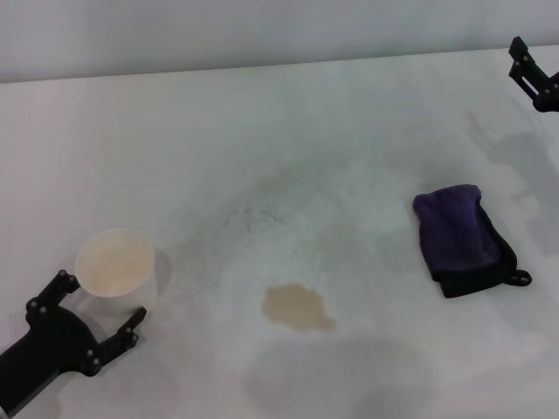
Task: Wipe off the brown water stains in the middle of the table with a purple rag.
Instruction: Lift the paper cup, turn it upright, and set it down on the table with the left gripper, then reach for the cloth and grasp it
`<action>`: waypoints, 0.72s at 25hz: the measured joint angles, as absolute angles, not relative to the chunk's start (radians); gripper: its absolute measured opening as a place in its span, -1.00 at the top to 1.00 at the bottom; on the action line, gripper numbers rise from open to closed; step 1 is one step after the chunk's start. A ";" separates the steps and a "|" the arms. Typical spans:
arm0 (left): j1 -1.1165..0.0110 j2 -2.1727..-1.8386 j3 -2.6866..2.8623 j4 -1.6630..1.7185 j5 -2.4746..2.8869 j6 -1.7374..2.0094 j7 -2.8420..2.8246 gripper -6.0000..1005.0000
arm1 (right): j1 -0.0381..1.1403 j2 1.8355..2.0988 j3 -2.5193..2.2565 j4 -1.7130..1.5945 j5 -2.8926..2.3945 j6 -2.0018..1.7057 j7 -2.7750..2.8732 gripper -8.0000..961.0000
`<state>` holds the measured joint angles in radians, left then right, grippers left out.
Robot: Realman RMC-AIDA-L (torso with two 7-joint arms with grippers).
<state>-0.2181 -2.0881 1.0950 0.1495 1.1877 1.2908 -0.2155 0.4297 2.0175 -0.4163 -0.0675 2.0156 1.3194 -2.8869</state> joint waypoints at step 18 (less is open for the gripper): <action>-0.133 -2.089 1.096 0.062 0.948 1.438 -0.221 -0.72 | 0.411 2.018 -0.439 -0.066 2.014 1.344 -2.874 -0.75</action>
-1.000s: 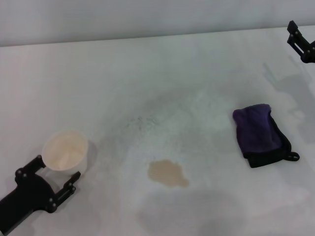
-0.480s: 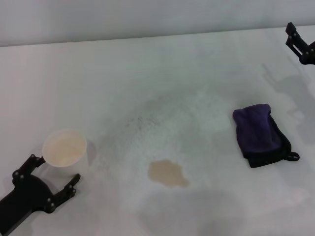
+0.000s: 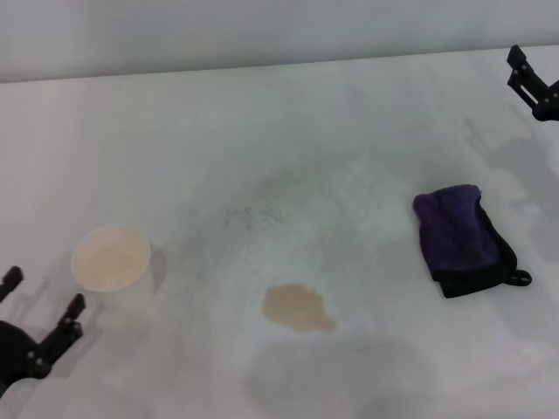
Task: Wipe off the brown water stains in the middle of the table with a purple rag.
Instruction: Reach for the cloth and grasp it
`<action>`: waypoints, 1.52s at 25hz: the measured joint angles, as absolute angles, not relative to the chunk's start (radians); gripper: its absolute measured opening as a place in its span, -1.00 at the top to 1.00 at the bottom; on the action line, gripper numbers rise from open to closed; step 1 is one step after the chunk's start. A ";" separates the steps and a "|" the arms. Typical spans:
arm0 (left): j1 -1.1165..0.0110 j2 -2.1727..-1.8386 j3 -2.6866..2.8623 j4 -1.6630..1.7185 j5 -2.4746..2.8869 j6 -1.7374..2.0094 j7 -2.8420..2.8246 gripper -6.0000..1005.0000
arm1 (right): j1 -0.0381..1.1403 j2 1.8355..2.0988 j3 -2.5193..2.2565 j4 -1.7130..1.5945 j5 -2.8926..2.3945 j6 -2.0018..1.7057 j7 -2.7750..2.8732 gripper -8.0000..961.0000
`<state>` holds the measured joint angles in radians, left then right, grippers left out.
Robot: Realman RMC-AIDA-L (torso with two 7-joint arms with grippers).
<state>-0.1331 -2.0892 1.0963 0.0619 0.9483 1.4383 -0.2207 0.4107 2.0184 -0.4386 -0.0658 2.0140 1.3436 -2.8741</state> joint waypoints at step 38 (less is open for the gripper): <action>-0.160 -2.080 1.089 0.027 0.517 1.532 -0.214 -0.72 | 0.354 2.006 -1.180 -1.574 0.575 1.470 -0.562 -0.75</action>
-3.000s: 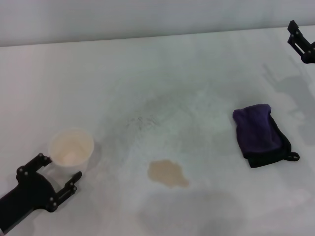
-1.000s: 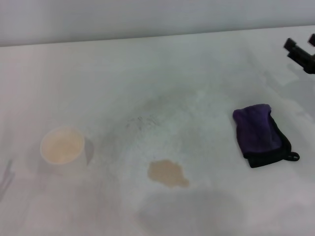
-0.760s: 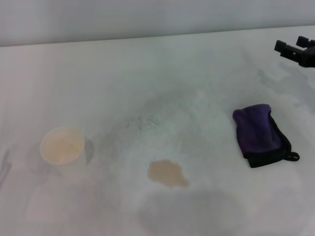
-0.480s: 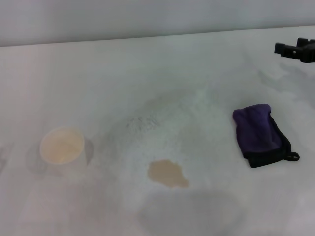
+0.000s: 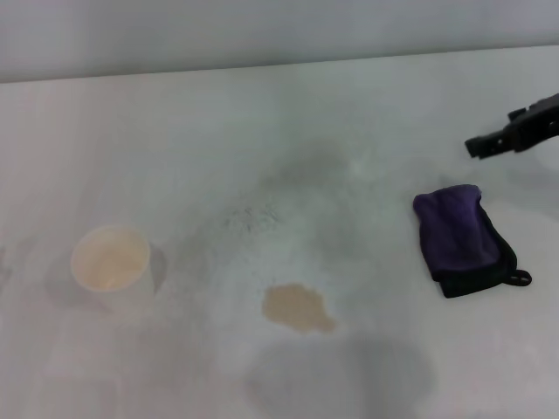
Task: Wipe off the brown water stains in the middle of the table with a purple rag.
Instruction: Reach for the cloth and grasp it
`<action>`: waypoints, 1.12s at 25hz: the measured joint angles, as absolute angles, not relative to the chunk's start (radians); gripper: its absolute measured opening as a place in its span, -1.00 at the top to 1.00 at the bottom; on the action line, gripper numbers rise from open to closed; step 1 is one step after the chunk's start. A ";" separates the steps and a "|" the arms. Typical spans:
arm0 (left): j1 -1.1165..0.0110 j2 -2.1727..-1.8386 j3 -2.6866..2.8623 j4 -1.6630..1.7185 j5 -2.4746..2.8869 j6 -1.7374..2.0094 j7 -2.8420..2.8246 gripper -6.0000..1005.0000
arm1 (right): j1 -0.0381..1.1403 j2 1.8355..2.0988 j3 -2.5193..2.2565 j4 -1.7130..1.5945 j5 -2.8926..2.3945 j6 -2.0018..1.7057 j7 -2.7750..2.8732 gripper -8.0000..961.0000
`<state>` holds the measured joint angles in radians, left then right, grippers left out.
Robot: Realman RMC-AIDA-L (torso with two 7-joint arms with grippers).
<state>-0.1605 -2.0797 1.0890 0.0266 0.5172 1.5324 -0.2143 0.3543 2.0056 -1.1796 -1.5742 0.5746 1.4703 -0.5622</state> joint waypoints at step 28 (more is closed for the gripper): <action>-0.173 -2.083 1.097 0.023 0.501 1.540 -0.117 -0.71 | 0.597 2.020 -1.568 -1.236 0.324 1.452 -0.227 -0.56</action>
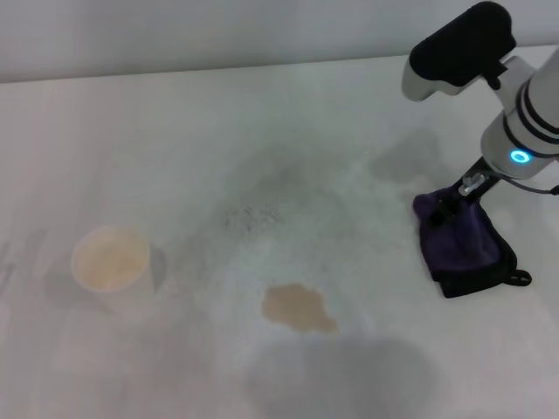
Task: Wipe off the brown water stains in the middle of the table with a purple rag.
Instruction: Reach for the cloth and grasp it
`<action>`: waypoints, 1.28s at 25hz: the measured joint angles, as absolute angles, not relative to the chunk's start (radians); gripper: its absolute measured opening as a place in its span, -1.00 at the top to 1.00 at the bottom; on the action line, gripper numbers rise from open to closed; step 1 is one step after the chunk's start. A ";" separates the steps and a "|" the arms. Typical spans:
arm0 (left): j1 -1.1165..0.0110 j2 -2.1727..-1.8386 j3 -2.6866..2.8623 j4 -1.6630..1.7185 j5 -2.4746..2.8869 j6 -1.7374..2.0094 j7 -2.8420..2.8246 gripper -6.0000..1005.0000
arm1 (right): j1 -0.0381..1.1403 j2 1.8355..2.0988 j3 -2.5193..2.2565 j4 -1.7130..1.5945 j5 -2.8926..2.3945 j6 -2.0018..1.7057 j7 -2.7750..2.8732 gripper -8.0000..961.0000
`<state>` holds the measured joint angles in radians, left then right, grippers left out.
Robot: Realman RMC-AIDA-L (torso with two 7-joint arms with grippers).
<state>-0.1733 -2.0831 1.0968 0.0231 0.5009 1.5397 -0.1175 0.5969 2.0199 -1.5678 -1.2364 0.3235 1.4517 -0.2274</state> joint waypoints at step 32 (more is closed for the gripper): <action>-0.185 -2.083 1.097 0.011 0.500 1.525 -0.118 -0.71 | 0.626 2.022 -1.595 -1.136 0.292 1.466 -0.226 0.03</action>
<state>-0.1846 -2.0831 1.0968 0.0107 0.4996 1.5246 -0.1179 0.6259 2.0216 -1.5946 -1.1362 0.2921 1.4662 -0.2255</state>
